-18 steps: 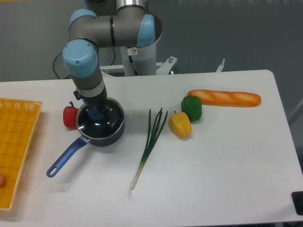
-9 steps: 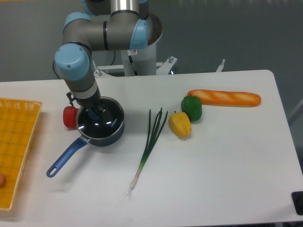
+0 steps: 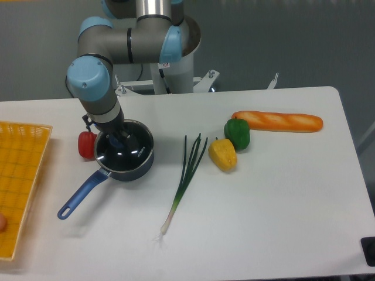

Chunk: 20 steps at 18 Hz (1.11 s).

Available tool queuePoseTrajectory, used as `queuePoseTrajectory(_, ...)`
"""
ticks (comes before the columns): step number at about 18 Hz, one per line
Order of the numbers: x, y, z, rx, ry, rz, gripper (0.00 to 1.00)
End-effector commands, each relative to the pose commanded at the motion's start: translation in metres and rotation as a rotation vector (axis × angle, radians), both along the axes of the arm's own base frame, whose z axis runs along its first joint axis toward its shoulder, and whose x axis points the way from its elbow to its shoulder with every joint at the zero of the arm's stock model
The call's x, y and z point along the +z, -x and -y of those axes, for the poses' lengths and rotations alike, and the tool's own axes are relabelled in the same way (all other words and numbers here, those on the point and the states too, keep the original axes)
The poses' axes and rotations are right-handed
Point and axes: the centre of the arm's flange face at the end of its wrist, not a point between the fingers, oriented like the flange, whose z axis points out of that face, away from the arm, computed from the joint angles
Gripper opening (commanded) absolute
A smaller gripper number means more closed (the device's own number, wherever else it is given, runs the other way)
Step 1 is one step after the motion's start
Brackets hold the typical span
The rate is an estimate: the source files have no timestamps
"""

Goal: Open the lid
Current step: 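Close the gripper on the blue lid knob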

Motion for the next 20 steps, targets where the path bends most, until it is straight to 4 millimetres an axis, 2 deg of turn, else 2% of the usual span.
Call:
queuePoseTrajectory(7, -0.0084, -0.001, 0.0038, 0.001, 0.017, 0.008, 1.0)
queuePoseTrajectory(18, -0.0096, -0.001, 0.0044, 0.006, 0.016, 0.012, 1.0)
queuePoseTrajectory(19, -0.0097, -0.0012, 0.0044, 0.008, 0.017, 0.014, 0.97)
queuePoseTrajectory(20, -0.0097, -0.0012, 0.0044, 0.008, 0.017, 0.014, 0.88)
